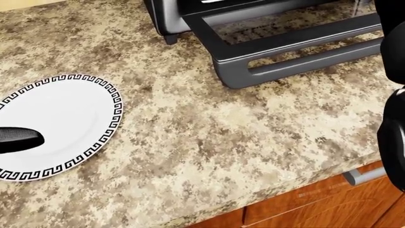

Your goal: Place the baguette on the rack of the toaster oven.

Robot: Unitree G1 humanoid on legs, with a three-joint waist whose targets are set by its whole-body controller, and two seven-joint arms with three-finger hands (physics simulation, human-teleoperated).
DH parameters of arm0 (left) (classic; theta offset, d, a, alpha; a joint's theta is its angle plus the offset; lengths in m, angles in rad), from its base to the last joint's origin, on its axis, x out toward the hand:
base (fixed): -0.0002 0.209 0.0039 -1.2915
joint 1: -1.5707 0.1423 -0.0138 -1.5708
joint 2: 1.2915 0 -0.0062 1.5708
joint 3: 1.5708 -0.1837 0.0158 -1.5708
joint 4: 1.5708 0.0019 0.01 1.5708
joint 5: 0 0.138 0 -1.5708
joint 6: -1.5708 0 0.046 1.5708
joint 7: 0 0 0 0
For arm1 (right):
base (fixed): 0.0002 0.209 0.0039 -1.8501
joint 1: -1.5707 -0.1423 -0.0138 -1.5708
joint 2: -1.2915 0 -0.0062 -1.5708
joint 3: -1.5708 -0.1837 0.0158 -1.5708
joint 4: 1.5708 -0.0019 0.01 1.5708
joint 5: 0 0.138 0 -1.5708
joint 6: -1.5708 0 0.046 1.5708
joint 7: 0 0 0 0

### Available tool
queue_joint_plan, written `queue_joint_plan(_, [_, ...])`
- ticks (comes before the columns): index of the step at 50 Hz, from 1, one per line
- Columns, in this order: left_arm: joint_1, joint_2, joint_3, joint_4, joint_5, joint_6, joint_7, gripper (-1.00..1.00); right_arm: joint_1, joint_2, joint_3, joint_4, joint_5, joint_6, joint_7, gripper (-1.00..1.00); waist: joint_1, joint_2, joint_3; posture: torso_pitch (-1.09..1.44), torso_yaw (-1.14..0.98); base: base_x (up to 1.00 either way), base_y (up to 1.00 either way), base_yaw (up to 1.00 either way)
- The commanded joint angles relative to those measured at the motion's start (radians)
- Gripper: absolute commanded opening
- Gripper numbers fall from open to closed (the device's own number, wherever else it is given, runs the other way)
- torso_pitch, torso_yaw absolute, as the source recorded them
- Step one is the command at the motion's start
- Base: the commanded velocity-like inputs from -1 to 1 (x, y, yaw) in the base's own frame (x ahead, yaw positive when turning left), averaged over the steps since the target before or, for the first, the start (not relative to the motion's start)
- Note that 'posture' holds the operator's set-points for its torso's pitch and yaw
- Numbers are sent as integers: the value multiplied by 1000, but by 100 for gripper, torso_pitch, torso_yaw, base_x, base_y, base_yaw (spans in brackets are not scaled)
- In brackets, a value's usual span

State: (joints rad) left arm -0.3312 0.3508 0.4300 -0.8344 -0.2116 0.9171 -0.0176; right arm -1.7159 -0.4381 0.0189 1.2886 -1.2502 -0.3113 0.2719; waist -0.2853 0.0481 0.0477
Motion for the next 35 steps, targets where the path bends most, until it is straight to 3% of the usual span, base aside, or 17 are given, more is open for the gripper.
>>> queue_joint_plan(1, [-18, 12, 10, -22, 5, -31, 3, 100, -43, -11, -10, -43, 13, 4, -22, -2, 0, 1, -29, 0, -22, 0, 0, 0])
queue_joint_plan(7, [-11, 11, 18, -27, 4, -33, 0, 100, -37, -9, -8, -45, 13, 5, -22, 25, -1, 1, -29, 0, -22, 0, 0, 0])
queue_joint_plan(14, [-8, 11, 24, -34, 1, -29, -2, 100, -32, -10, -8, -48, 16, 6, -20, 33, -1, 0, -30, 0, -22, 0, 0, 0])
queue_joint_plan(23, [-19, 15, 14, -29, 5, -24, 3, 100, -31, -11, -9, -51, 22, 7, -9, 98, 0, 0, -30, 0, -22, 0, 0, 0])
queue_joint_plan(35, [-32, 21, 15, -31, 0, -9, 5, 100, -23, -26, -11, -97, 31, 7, 35, 100, 1, -1, -29, 0, -22, 0, 0, 0])
